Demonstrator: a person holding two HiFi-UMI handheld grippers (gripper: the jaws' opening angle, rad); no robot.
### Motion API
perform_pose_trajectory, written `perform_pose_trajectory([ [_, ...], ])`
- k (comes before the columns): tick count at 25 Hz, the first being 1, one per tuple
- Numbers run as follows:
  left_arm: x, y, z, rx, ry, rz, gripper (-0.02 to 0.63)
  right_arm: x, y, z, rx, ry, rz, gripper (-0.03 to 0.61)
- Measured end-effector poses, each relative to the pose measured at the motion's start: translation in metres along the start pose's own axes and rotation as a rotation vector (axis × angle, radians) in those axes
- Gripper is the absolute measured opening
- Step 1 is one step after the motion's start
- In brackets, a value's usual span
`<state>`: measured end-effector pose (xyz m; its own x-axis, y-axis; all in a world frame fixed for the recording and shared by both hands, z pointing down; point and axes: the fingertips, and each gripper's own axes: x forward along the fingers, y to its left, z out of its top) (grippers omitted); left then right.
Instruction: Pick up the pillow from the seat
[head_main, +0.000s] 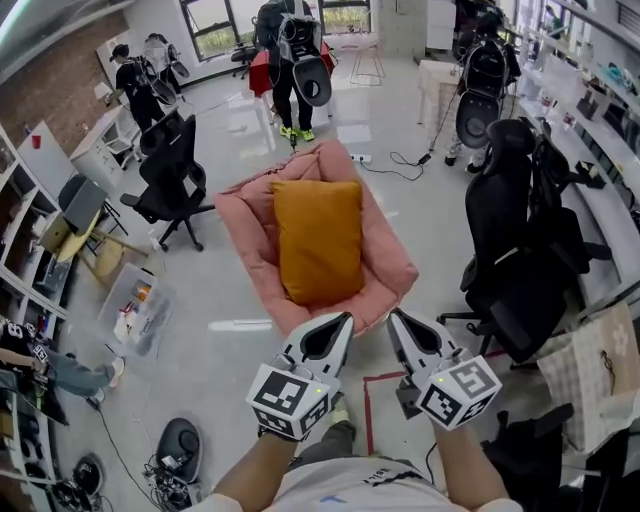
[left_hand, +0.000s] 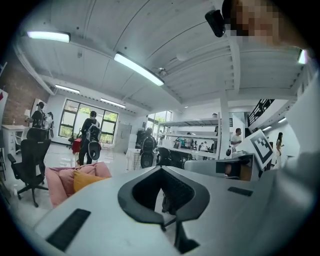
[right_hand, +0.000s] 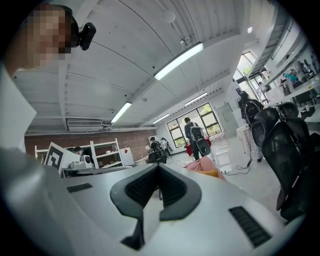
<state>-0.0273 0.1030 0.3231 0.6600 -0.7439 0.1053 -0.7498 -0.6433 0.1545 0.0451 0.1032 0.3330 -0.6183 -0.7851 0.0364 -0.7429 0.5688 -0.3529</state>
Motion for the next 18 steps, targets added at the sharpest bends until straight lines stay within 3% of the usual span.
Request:
perform_pose_trajectory([
  [8,0.039,0.089,0.011,0.002,0.002,-0.031,0.009,0.094,-0.018,0.01,0.018,-0.017,-0.031,0.015],
  [18,0.075,0.142,0.03,-0.001,-0.007,-0.029,0.009,0.157,-0.039,0.025,0.007,0.001,-0.04,0.015],
])
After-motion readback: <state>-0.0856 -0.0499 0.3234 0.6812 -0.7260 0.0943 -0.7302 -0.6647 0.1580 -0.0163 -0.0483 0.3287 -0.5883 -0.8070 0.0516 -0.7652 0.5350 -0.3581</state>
